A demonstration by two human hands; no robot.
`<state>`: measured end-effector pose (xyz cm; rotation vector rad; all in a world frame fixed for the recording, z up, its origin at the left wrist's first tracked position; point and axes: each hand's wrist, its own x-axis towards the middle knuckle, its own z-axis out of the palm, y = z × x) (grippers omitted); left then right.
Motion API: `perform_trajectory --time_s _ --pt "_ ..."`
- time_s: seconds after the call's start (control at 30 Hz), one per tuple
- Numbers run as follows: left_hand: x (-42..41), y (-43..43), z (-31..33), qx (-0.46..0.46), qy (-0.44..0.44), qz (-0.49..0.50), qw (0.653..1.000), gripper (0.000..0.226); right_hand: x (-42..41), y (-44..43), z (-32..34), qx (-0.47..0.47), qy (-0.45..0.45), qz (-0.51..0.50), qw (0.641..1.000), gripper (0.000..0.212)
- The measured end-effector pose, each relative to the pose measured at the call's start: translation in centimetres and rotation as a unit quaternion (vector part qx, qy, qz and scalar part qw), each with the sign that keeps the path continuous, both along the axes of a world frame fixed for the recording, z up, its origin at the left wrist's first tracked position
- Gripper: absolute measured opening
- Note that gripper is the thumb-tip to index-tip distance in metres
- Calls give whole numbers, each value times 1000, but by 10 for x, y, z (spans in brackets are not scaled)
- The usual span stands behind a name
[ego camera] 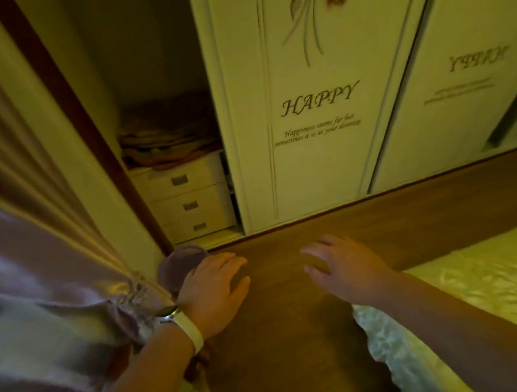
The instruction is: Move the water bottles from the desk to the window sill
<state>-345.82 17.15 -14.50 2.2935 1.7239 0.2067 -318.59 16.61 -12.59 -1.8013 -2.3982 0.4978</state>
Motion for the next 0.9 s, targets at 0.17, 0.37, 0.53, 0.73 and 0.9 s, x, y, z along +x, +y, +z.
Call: perform_trajectory --time_s 0.17,0.37,0.53,0.73,0.9 --pt "-5 105 19 31 -7 -43 999 51 -8 87 15 15 -25 -40 999 46" --pt "4 209 31 46 -36 -83 995 41 4 155 26 33 -24 -83 996 42" --pt "32 262 29 31 -40 -117 992 42 34 192 26 39 -28 -119 992 41" --pt "87 326 24 17 -15 -163 986 43 82 232 10 42 -27 -147 988 43" --pt "153 379 30 31 -6 -173 984 42 142 283 1 31 -25 -157 987 46"
